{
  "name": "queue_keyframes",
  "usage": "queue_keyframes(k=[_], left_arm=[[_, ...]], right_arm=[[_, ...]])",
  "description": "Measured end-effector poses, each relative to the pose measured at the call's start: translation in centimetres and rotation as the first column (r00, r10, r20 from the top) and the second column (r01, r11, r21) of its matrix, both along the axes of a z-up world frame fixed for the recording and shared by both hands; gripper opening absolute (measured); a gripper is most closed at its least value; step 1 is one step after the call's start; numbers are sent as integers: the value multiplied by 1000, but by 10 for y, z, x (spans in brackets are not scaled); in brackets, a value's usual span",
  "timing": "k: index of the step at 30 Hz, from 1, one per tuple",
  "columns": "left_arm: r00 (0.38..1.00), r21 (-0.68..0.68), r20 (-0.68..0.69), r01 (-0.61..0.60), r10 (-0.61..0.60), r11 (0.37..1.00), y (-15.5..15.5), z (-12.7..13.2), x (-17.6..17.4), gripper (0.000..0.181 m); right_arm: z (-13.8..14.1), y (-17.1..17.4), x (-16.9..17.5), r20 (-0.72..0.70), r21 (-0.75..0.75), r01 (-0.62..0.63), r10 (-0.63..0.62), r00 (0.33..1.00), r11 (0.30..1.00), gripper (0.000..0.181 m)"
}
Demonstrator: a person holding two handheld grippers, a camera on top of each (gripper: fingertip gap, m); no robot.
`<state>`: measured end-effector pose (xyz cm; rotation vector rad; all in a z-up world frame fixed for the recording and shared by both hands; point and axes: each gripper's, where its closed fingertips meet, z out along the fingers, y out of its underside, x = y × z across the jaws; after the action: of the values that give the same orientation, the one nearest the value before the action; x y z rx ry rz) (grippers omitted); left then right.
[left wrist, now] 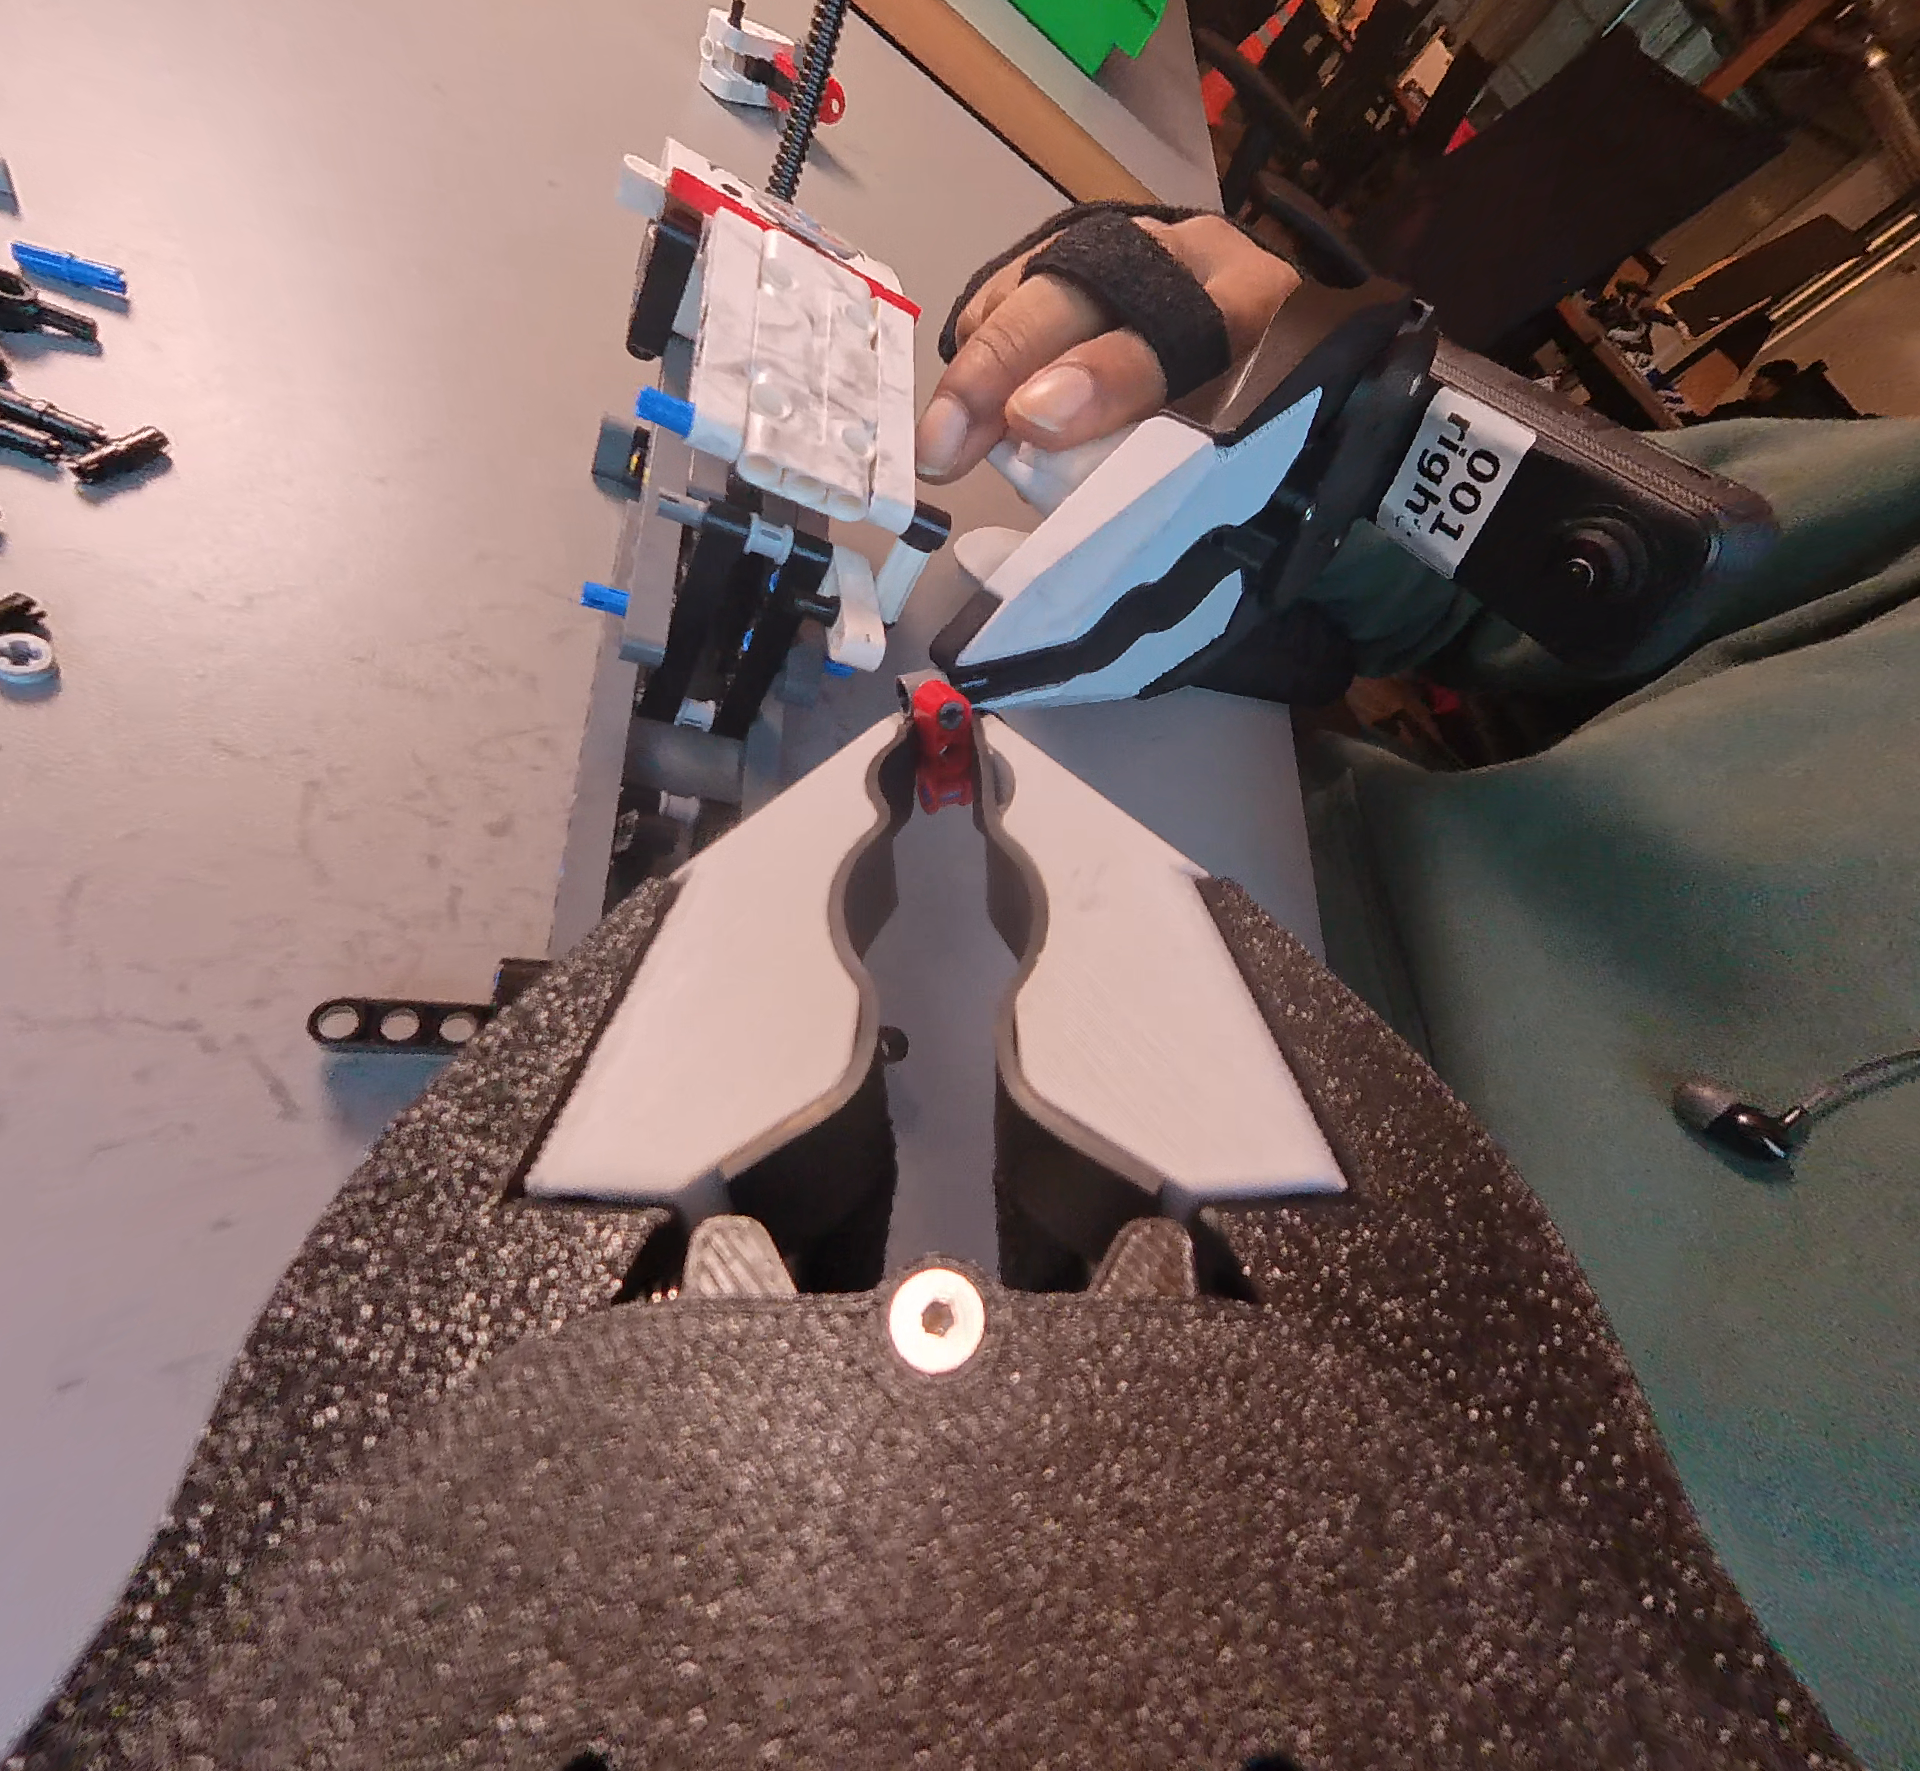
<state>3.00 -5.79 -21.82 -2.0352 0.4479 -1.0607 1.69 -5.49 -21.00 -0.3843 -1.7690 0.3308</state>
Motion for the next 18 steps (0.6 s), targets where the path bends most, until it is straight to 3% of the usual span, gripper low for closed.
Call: queue_keyframes(k=[14,17,18], left_arm=[[999,-87,-49,-18,14,996,-6,-15,0,10],[1000,-69,-28,-4,2,998,-7,-11,1,12],[1000,-55,14,14,-14,998,-8,-4,3,20]], right_arm=[[-15,-6,0,33,131,-21,17,999,991,4],[-11,-7,0,31,80,-20,18,999,997,3],[-7,-6,0,19,63,-15,14,1000,998,3]])
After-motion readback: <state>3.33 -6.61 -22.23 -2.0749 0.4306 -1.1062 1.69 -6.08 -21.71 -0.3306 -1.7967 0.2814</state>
